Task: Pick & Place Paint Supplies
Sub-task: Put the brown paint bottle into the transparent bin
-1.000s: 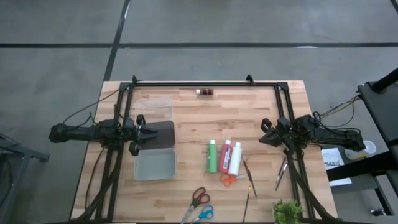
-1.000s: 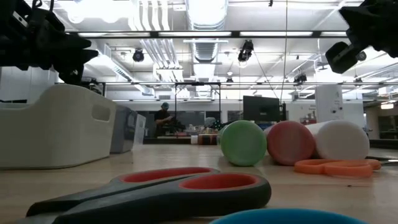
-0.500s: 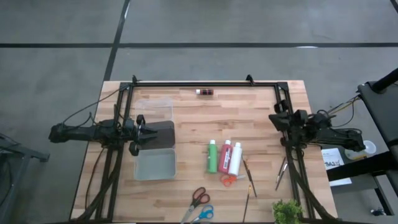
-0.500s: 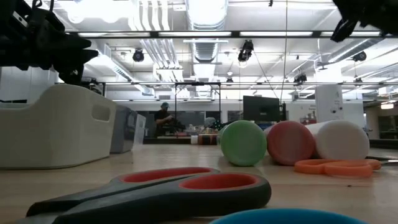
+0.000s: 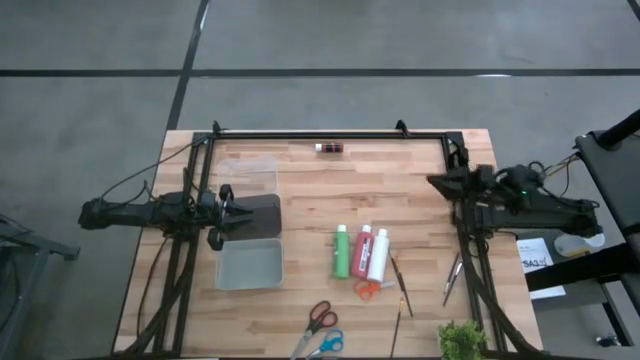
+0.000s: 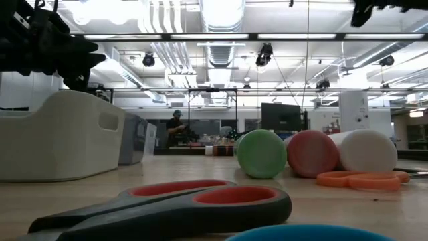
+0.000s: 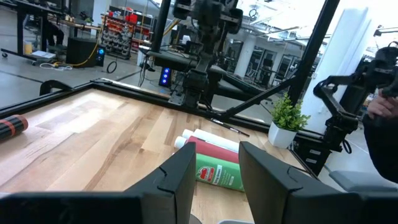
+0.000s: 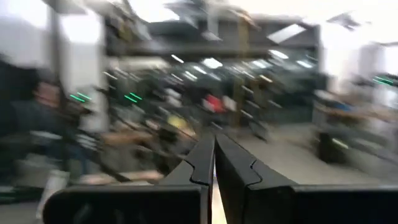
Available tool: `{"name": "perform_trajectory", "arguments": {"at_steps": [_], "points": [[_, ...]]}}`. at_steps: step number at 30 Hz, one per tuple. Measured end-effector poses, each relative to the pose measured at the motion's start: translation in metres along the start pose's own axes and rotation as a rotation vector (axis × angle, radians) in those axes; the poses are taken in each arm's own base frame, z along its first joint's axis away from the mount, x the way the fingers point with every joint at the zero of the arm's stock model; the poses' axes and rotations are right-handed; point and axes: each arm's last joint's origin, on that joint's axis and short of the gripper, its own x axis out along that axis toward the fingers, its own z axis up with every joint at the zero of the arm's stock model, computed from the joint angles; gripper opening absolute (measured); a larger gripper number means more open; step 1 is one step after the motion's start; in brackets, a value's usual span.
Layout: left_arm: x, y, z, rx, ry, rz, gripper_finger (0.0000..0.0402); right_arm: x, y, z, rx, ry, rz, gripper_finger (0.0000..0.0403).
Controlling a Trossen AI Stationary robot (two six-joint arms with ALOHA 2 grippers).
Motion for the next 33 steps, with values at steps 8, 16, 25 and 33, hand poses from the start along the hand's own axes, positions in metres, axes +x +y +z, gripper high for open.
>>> {"name": "perform_trajectory", "arguments": {"at_steps": [8,16,25,33], "points": [[0.000,0.000,0.000,0.000,0.000,0.000,0.0130,0.054,0.002,-0.023,-0.129,0.260,-0.049,0.0012],[0.000,0.000,0.000,0.000,-0.001,0.000,0.0130,0.107,-0.003,-0.053,-0.231,0.491,-0.064,0.0012],[0.000,0.000,0.000,0.000,-0.001,0.000,0.0130,0.162,-0.010,-0.082,-0.290,0.643,-0.065,0.0012],[0.000,0.000,0.000,0.000,-0.001,0.000,0.0130,0.202,-0.019,-0.085,-0.295,0.745,-0.012,0.0012]]}}
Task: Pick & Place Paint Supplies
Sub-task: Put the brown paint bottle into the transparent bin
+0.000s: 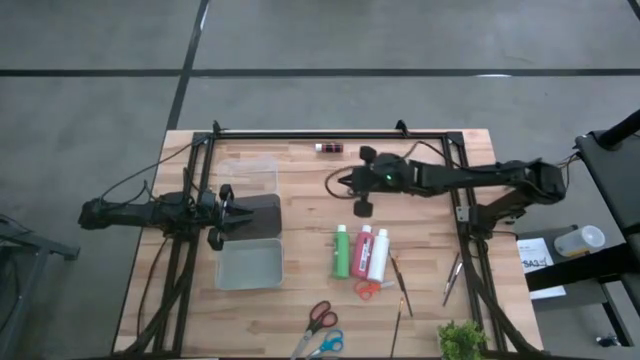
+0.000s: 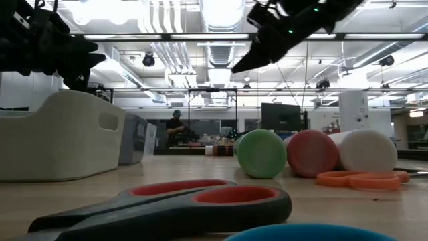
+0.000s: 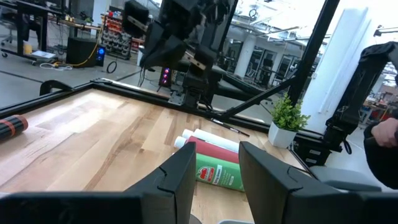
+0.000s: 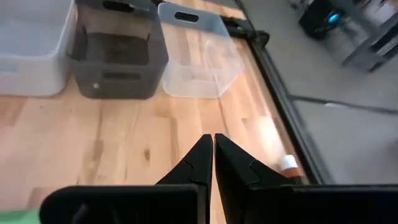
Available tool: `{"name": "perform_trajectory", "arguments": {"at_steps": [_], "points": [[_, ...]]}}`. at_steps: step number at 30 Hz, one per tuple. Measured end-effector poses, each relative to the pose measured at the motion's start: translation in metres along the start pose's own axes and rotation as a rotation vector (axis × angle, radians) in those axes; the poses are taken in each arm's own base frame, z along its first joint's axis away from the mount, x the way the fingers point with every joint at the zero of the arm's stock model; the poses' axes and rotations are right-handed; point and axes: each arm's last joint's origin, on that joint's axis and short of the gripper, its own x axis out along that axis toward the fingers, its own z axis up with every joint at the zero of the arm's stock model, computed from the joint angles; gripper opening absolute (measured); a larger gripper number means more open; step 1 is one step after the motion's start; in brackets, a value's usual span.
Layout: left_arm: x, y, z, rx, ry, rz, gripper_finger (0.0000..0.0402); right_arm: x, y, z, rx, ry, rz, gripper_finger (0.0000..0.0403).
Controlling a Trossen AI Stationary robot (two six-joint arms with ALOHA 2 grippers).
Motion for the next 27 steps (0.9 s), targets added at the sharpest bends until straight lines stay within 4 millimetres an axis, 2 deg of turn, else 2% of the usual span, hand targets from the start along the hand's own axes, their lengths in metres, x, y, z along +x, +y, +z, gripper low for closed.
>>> {"name": "perform_trajectory", "arguments": {"at_steps": [3,7,14,21,27], "points": [[0.000,0.000,0.000,0.000,0.001,0.000,0.0130,0.012,-0.013,0.008,0.000,0.035,0.066,0.0012],[0.000,0.000,0.000,0.000,0.001,0.000,0.0130,0.030,-0.032,0.012,0.042,0.075,0.031,0.0012],[0.000,0.000,0.000,0.000,0.002,0.001,0.0130,0.058,-0.046,0.001,0.060,0.142,0.017,0.0012],[0.000,0.000,0.000,0.000,0.005,0.001,0.0130,0.066,-0.051,-0.005,0.061,0.161,0.028,0.0012],[0.001,0.000,-0.001,0.000,0.008,0.002,0.0130,0.060,-0.076,-0.015,0.123,0.132,0.087,0.0012]]}}
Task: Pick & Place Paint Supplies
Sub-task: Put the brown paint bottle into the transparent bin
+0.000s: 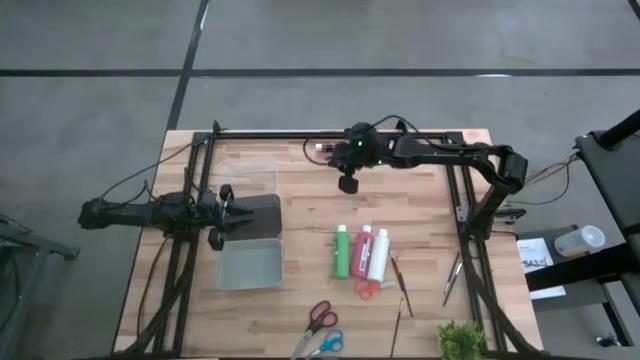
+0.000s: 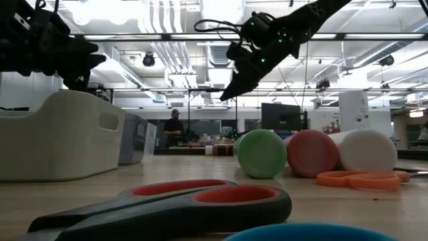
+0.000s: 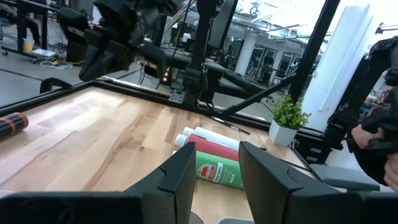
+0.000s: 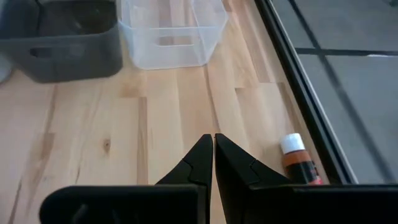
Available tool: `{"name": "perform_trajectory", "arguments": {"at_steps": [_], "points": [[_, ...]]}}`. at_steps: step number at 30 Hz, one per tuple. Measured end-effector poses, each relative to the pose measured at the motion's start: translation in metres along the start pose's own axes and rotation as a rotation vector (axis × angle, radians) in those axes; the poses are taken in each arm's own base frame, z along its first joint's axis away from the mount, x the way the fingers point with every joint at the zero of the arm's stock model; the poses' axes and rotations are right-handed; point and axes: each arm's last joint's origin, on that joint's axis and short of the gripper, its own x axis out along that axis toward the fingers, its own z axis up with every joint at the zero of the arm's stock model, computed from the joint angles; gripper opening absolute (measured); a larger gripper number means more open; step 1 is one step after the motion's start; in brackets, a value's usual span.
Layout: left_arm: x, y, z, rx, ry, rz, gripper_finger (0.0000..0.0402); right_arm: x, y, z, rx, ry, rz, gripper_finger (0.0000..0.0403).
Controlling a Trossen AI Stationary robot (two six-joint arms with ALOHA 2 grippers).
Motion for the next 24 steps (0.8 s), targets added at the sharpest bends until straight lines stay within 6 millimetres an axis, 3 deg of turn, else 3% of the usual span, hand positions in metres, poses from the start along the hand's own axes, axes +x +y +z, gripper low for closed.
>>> {"name": "perform_trajectory", "arguments": {"at_steps": [5,14,18,24], "points": [[0.000,0.000,0.000,0.000,0.000,0.000,0.0130,-0.004,-0.017,-0.005,0.058,-0.009,0.005,0.0012],[0.000,0.000,0.000,0.000,0.000,0.000,0.0130,-0.006,-0.027,-0.008,0.197,-0.004,-0.045,0.0019],[0.000,0.000,0.000,0.000,0.000,0.000,0.0130,-0.011,-0.040,-0.011,0.274,-0.013,-0.035,0.0069],[0.000,0.000,0.000,0.000,0.000,0.000,0.0130,-0.019,-0.057,-0.006,0.117,-0.038,-0.011,0.0181]]}}
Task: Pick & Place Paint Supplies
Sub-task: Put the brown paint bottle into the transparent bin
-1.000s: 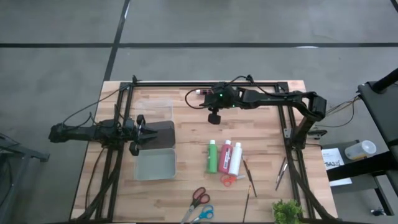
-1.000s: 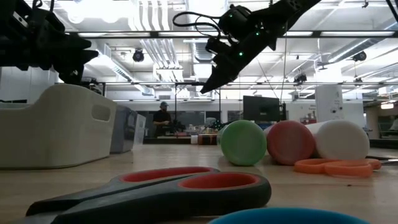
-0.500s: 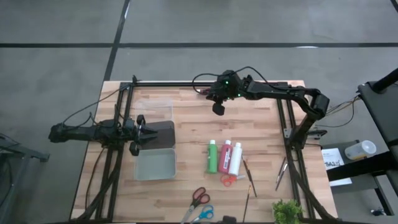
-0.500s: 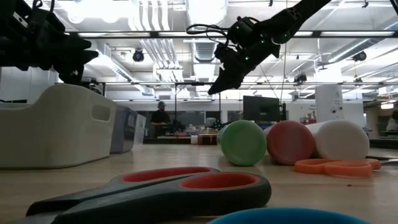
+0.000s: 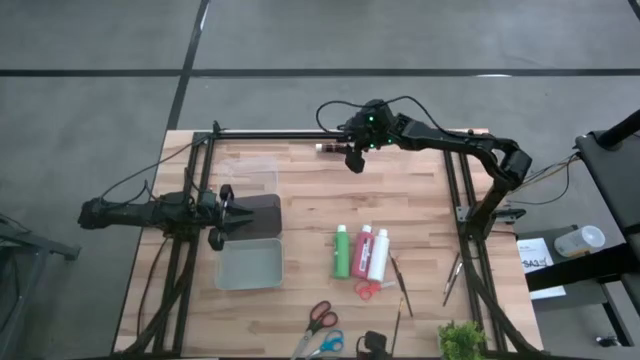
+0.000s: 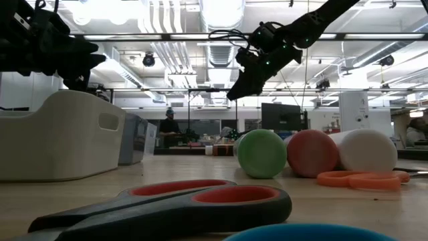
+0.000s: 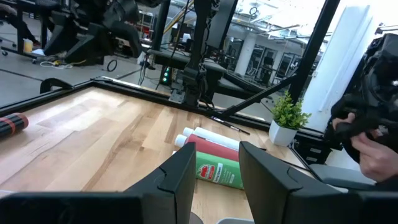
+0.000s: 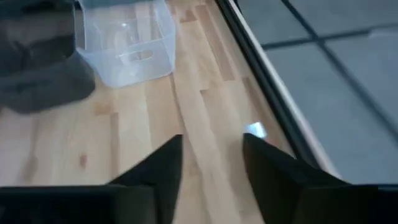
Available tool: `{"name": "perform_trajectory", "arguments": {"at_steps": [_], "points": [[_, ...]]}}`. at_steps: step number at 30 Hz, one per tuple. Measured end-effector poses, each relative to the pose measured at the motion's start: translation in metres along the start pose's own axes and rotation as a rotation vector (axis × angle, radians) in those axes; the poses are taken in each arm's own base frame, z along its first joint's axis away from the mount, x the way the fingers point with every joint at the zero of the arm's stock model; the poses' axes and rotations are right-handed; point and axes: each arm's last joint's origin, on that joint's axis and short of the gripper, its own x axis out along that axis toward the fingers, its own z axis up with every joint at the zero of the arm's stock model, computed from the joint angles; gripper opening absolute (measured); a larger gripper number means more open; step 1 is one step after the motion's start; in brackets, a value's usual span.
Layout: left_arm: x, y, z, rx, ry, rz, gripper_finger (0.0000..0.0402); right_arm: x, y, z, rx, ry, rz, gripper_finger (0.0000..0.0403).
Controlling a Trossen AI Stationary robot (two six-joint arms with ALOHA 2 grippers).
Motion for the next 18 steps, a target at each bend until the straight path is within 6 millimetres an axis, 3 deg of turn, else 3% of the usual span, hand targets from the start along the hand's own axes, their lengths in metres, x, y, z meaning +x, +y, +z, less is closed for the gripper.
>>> {"name": "perform_trajectory", "arguments": {"at_steps": [7,12,18], "points": [[0.000,0.000,0.000,0.000,0.000,0.000,0.0130,0.000,-0.006,0.012,-0.200,0.004,-0.005,0.0255],[0.000,0.000,0.000,0.000,0.000,0.000,0.0130,0.015,-0.020,0.012,-0.184,0.022,-0.016,0.0262],[0.000,0.000,0.000,0.000,0.000,0.000,0.0130,0.046,-0.049,-0.004,-0.090,0.152,-0.009,0.0263]]}}
